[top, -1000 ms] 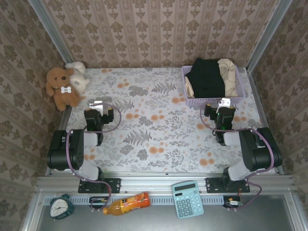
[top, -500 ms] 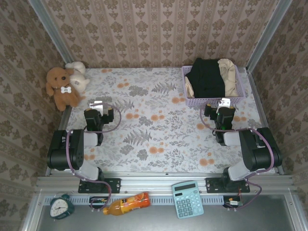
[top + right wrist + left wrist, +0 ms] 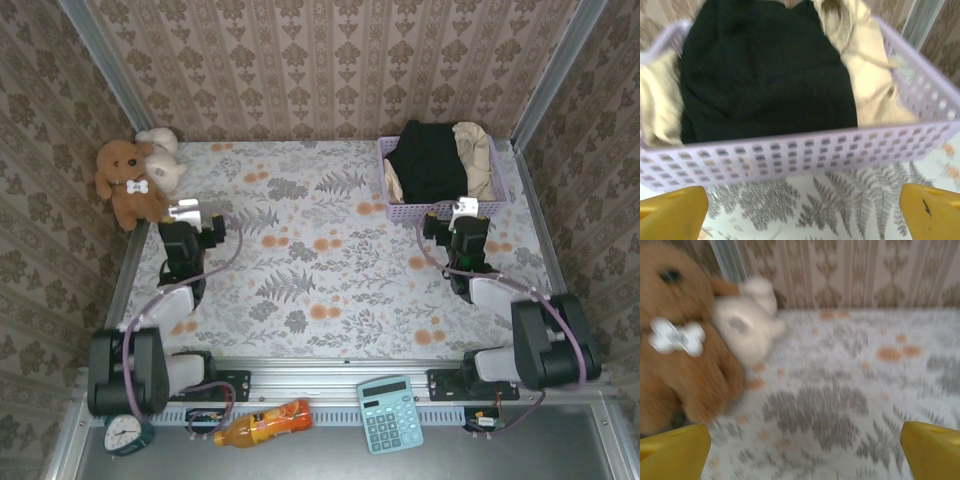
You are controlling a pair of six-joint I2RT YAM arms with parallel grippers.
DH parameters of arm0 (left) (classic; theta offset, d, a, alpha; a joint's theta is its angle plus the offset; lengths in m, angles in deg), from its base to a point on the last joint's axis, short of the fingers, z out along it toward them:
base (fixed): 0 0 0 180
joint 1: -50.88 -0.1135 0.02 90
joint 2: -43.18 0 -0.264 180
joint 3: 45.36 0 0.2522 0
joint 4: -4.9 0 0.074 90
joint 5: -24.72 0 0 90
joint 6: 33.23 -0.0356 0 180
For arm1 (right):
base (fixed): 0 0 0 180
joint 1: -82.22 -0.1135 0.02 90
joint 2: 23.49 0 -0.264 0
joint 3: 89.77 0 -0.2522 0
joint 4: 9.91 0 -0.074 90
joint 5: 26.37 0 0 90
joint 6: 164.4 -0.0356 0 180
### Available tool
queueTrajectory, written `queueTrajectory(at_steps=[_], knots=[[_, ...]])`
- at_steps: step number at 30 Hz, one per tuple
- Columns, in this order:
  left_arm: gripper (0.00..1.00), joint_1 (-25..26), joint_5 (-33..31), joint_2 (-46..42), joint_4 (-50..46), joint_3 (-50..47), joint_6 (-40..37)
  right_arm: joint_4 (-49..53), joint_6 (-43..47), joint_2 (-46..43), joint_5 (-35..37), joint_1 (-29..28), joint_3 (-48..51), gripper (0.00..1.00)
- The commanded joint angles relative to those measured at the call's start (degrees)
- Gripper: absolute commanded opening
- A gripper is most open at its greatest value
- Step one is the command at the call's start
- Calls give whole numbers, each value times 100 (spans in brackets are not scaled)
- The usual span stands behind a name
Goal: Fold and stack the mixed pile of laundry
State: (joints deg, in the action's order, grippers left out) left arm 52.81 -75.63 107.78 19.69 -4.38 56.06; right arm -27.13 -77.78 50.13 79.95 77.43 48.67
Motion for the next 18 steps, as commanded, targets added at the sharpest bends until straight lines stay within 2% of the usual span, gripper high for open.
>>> queueTrajectory(at_steps=[1,5,10,15,18], knots=[[100,95,-340,-540,-2027,899,363,1781,-124,-662,85,-4,-770,100],[100,266,-433,-384,-3722,2107,813,3707,-1008,-680,-50,-3,-2014,100],[100,409,-164,265,-4994,3143,1701,5540,-1794,524,-624,-4,-4008,100],[100,610,283,958,-5263,3670,2303,6525,-2229,2382,-1100,-12,-5964,100],[100,707,594,1319,-5178,3780,2494,6808,-2555,3444,-1340,-35,-6976,96]])
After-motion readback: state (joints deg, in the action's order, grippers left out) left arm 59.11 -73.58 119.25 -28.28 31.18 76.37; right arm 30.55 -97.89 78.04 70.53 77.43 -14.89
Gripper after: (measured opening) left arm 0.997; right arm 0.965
